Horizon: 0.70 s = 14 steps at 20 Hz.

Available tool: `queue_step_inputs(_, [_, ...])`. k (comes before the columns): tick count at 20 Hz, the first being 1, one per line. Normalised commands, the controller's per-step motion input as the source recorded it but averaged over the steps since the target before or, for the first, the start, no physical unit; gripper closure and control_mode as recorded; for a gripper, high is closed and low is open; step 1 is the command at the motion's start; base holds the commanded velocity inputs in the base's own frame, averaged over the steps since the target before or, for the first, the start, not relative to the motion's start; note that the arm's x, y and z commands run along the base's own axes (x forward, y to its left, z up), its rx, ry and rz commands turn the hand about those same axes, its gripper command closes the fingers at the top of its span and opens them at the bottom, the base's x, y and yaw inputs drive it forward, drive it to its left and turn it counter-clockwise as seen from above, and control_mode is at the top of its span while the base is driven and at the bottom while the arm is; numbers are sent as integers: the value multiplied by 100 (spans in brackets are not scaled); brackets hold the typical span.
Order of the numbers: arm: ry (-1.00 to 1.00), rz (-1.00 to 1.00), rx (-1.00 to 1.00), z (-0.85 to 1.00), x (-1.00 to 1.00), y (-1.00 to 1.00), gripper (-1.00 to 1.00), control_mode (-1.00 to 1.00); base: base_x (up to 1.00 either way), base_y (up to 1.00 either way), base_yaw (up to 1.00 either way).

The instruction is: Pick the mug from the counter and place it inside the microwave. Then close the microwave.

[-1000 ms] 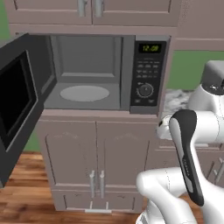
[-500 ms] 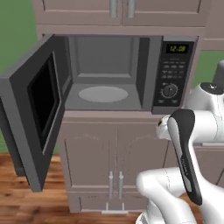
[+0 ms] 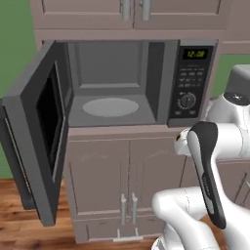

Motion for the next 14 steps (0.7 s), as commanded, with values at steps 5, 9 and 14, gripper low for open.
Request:
queue_step_inputs(5, [0, 0, 0, 0, 0, 0, 100, 100, 0, 35, -26])
queue_step_inputs(9, [0, 0, 0, 0, 0, 0, 100, 100, -4, 44, -19])
queue_step_inputs(14, [0, 0, 0, 0, 0, 0, 100, 100, -11, 45, -6])
